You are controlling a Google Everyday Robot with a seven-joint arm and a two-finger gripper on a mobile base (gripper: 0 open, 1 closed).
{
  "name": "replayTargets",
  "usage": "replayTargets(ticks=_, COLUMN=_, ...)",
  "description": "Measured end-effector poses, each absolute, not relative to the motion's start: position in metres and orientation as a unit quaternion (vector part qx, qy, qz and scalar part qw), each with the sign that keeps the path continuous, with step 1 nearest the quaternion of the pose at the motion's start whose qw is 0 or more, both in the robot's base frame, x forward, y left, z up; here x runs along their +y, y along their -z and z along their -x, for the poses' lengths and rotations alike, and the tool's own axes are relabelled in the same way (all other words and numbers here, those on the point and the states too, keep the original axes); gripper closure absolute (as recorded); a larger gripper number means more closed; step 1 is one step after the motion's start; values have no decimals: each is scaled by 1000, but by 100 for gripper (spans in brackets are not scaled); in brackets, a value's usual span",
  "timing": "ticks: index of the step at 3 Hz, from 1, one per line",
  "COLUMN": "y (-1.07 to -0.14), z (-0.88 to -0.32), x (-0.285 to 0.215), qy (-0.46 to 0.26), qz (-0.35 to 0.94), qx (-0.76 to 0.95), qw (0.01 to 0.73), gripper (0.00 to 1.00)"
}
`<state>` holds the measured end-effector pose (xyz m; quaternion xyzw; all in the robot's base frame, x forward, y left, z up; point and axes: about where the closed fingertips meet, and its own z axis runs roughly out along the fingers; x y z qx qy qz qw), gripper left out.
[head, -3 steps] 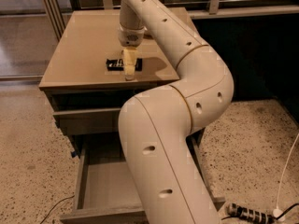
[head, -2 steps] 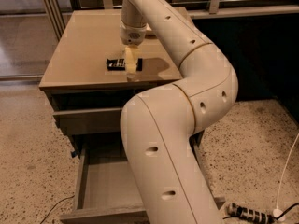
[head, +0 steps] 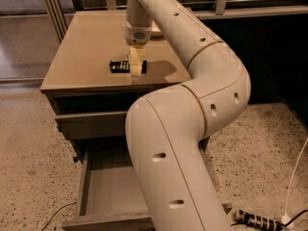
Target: Place rxbar chocolate into middle drawer
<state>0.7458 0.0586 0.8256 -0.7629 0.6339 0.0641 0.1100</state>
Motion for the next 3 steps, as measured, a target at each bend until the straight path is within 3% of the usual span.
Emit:
replayTargets(ticks=2, y=-818, z=-742, x=60, qy=-96, qz=759, qx=633, qw=119, gripper=0)
replayTargets(ticks=3, y=-811, z=-746, x=52, qy=-138, qz=740, qx=639, qw=157, gripper=0)
